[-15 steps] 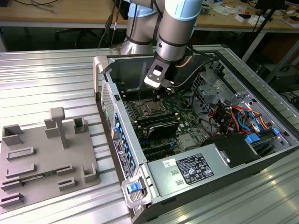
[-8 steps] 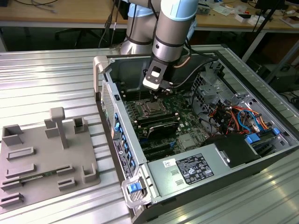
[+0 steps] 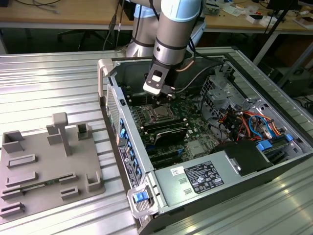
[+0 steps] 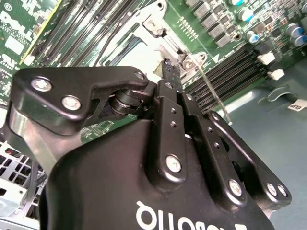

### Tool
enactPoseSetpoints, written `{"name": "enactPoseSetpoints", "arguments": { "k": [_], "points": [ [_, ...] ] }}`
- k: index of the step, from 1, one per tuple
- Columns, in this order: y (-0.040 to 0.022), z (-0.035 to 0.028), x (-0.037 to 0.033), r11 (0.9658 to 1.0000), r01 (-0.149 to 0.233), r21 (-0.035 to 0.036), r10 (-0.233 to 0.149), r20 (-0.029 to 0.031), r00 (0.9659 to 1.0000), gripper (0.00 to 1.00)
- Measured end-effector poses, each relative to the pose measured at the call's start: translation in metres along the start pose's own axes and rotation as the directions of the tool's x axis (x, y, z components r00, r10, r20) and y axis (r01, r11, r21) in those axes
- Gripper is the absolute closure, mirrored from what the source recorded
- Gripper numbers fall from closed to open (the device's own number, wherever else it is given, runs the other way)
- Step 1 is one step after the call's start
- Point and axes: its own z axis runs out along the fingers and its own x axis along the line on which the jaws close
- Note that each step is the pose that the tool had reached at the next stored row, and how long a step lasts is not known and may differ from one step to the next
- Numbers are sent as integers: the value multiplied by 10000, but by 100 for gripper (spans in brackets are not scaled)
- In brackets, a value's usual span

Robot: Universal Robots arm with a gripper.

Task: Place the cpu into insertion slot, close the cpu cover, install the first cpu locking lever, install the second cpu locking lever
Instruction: 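Install the first cpu locking lever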

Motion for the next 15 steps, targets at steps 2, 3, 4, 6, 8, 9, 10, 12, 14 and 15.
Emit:
{"name": "enactPoseSetpoints", "arguments": {
  "k": [2, 3, 4, 6, 8, 9, 10, 12, 14, 15],
  "points": [
    [-11, -1, 3, 10000, 11, 1, -11, 1, 10000, 89],
    [-12, -1, 3, 10000, 17, 1, -17, 0, 10000, 89],
    [-12, -1, 3, 10000, 18, 1, -18, 0, 10000, 89],
    [-12, -1, 3, 10000, 33, 0, -33, -1, 10000, 89],
    [-12, -1, 3, 10000, 33, 0, -33, -1, 10000, 89],
    [-12, -1, 3, 10000, 34, 0, -34, -1, 10000, 89],
    [-12, -1, 3, 10000, 34, 1, -34, -1, 10000, 89],
    [-12, -1, 3, 10000, 34, 0, -34, 0, 10000, 89],
    [-12, -1, 3, 10000, 34, 0, -34, -1, 10000, 89],
    [-12, -1, 3, 10000, 34, 0, -34, 0, 10000, 89]
  ]
}}
